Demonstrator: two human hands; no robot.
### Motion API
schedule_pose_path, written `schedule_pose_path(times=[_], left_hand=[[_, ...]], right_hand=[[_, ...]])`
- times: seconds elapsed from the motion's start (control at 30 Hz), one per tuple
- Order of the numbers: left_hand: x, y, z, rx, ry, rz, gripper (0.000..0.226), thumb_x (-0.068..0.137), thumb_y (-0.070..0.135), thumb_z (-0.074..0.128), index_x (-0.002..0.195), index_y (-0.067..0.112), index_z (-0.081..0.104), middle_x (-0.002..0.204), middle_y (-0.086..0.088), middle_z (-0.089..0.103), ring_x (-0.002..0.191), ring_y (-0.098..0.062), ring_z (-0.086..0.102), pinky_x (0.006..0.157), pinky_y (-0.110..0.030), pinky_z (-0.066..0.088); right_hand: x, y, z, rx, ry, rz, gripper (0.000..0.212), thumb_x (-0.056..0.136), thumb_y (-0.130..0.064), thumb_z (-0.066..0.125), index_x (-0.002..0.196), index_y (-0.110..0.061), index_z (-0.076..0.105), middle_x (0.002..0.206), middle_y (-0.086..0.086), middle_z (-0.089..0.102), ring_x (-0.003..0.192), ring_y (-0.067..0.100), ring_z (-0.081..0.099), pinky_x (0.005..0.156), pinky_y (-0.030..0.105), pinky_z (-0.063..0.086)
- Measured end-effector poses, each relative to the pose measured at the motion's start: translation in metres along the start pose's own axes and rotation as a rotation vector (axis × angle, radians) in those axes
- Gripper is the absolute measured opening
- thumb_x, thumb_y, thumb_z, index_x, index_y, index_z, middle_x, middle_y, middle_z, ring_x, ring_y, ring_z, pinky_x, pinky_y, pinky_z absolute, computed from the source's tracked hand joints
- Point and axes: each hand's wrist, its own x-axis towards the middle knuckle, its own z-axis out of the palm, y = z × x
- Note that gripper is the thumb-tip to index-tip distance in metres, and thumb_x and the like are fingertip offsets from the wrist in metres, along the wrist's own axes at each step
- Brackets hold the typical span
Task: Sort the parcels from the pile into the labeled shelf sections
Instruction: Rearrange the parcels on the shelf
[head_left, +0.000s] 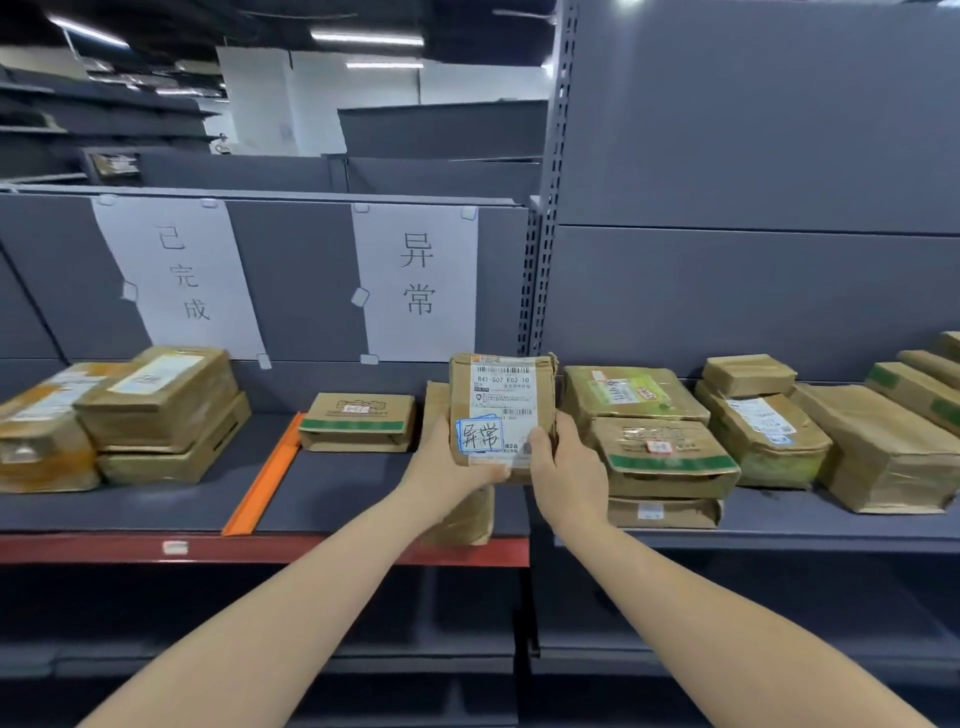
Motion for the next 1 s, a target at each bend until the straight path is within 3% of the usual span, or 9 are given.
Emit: schedule_pose_path(times=[0.1, 0.27, 0.4, 0.53, 0.67, 0.77, 0.87, 1.0], left_hand=[[-0.006, -0.018, -0.028, -0.034, 0.006, -0.014, 0.051, 0.077, 0.011, 0.079, 0.101, 0.039, 0.043, 0.096, 0.027, 0.055, 0.093, 0.001, 0.055, 0.073, -0.013, 0.040], [-0.015, -0.047, -0.071, -0.064, 0.034, -0.065, 0.069, 0.073, 0.019, 0.083, 0.127, 0.032, 0.040, 0.110, 0.019, 0.058, 0.107, -0.006, 0.053, 0.089, -0.024, 0.039], [-0.012, -0.065, -0.094, -0.069, 0.051, -0.078, 0.075, 0.061, 0.029, 0.085, 0.119, 0.044, 0.040, 0.112, 0.022, 0.062, 0.114, -0.010, 0.057, 0.101, -0.036, 0.044], [-0.004, -0.080, -0.108, -0.115, 0.071, -0.095, 0.078, 0.060, 0.032, 0.084, 0.123, 0.043, 0.040, 0.111, 0.024, 0.063, 0.115, -0.010, 0.058, 0.104, -0.042, 0.045], [0.011, -0.092, -0.118, -0.186, 0.102, -0.102, 0.087, 0.046, 0.044, 0.083, 0.124, 0.048, 0.045, 0.113, 0.024, 0.067, 0.113, -0.008, 0.062, 0.102, -0.045, 0.047], [0.028, -0.099, -0.125, -0.211, 0.128, -0.129, 0.112, 0.045, 0.046, 0.083, 0.144, 0.035, 0.033, 0.117, 0.022, 0.066, 0.115, -0.010, 0.060, 0.103, -0.044, 0.047], [0.047, -0.108, -0.131, -0.191, 0.141, -0.094, 0.097, 0.052, 0.038, 0.085, 0.138, 0.036, 0.039, 0.118, 0.019, 0.066, 0.113, -0.011, 0.062, 0.099, -0.047, 0.049], [0.065, -0.113, -0.135, -0.172, 0.174, -0.077, 0.078, 0.065, 0.017, 0.084, 0.133, 0.026, 0.046, 0.120, 0.012, 0.067, 0.111, -0.009, 0.064, 0.098, -0.045, 0.050]], right_hand=[[-0.012, -0.022, 0.023, -0.002, -0.008, -0.018, 0.037, 0.103, -0.032, 0.035, 0.137, -0.022, 0.044, 0.116, 0.003, 0.067, 0.089, 0.026, 0.059, 0.072, 0.034, 0.038], [-0.024, -0.052, 0.059, -0.008, -0.063, -0.002, 0.037, 0.103, -0.033, 0.035, 0.137, -0.021, 0.044, 0.114, 0.007, 0.067, 0.098, 0.032, 0.059, 0.073, 0.036, 0.036], [-0.025, -0.068, 0.083, -0.004, -0.069, 0.005, 0.032, 0.102, -0.033, 0.036, 0.126, -0.016, 0.049, 0.109, 0.008, 0.066, 0.093, 0.033, 0.058, 0.072, 0.037, 0.036], [-0.017, -0.080, 0.100, 0.014, -0.099, 0.013, 0.027, 0.102, -0.034, 0.037, 0.117, -0.016, 0.050, 0.096, 0.003, 0.061, 0.089, 0.029, 0.055, 0.068, 0.035, 0.031], [-0.003, -0.091, 0.112, 0.041, -0.160, 0.007, 0.021, 0.103, -0.032, 0.036, 0.107, -0.015, 0.047, 0.085, -0.005, 0.051, 0.081, 0.022, 0.049, 0.061, 0.032, 0.030], [0.014, -0.092, 0.122, 0.077, -0.192, -0.016, 0.018, 0.103, -0.031, 0.036, 0.098, -0.016, 0.044, 0.077, -0.008, 0.051, 0.074, 0.018, 0.049, 0.052, 0.024, 0.027], [0.036, -0.090, 0.139, 0.110, -0.215, -0.013, 0.021, 0.102, -0.033, 0.037, 0.106, -0.016, 0.049, 0.081, -0.008, 0.057, 0.068, 0.010, 0.051, 0.054, 0.026, 0.030], [0.059, -0.086, 0.161, 0.139, -0.233, -0.023, 0.023, 0.102, -0.031, 0.038, 0.109, -0.014, 0.051, 0.090, -0.002, 0.063, 0.077, 0.021, 0.054, 0.066, 0.035, 0.037]])
